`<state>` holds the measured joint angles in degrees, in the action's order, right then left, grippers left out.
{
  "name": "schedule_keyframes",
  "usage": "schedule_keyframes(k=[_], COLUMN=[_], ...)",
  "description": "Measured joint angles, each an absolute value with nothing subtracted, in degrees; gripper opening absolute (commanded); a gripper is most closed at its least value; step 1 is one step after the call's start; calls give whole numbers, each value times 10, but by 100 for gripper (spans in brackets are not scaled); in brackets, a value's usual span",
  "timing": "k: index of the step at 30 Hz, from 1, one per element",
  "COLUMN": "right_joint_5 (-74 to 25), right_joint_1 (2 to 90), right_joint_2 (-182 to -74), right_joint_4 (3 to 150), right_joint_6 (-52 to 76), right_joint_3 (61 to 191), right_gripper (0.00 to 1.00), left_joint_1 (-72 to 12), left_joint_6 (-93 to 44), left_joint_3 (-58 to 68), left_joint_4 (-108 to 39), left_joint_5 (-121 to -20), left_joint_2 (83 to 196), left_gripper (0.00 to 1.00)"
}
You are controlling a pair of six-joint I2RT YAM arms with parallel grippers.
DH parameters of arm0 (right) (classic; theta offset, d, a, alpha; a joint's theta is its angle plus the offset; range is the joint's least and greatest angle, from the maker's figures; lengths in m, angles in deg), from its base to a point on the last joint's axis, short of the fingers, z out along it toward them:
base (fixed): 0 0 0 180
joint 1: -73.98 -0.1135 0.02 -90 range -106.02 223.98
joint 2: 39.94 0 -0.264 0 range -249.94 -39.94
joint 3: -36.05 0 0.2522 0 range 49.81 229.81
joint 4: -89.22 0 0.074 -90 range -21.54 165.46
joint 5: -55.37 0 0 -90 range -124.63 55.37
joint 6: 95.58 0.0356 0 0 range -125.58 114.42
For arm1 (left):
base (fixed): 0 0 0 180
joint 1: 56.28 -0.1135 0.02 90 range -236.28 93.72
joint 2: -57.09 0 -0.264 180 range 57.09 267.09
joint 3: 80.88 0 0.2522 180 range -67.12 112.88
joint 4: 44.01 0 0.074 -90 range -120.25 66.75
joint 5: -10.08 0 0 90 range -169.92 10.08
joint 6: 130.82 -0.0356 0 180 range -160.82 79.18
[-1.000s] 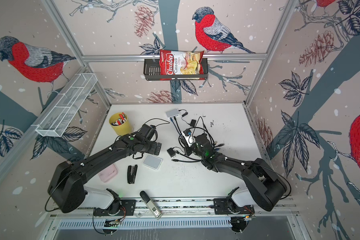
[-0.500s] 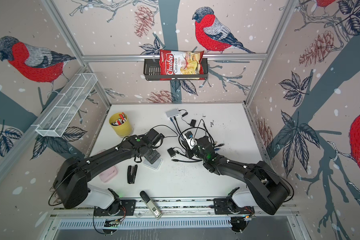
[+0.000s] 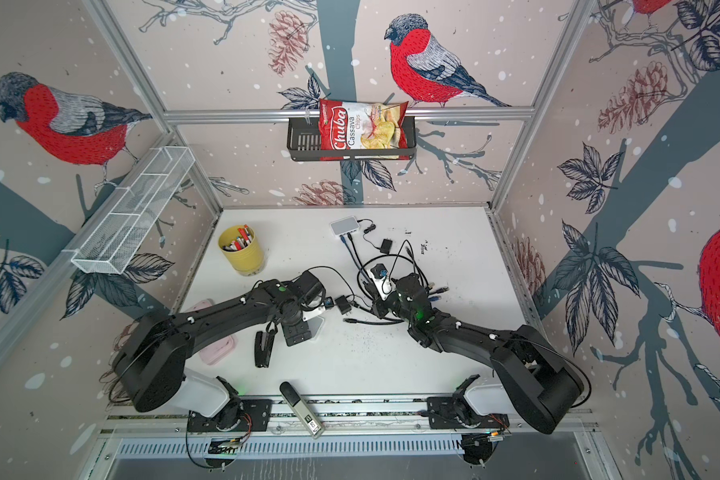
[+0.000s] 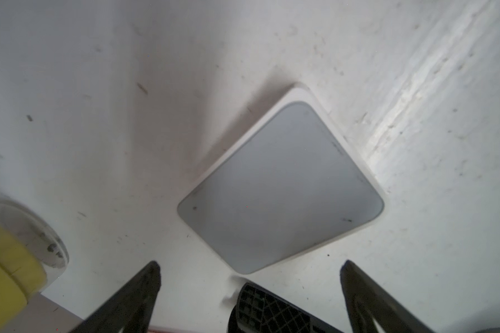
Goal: Insert the plug into the switch port
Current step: 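Grasp the small white router with the left gripper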
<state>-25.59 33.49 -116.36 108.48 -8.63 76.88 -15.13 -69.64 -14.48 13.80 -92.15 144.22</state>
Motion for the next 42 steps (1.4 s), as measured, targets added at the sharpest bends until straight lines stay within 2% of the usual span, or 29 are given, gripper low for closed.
schedule_keyframes(k=[23, 32, 39, 42], right_joint_5=[-241, -238, -237, -237], right_joint_1=[358, 366, 369, 369], right_joint_2=[-1168, -1156, -1149, -1149], right_joint_4=[1100, 1087, 1079, 1079], right_joint_6=[-89, -100, -102, -102], right_joint_3=[769, 771, 772, 771], right_gripper=[6, 6, 7, 7], left_joint_1=[-157, -160, -164, -166], left_joint_6=[-860, -879, -884, -884], left_joint_3=[-153, -151, -163, -164], left_joint_4=[38, 36, 26, 22], left_joint_5=[-939, -919, -900, -895], left_joint_2=[1494, 1507, 1499, 1502], left_gripper=[94, 86, 73, 72])
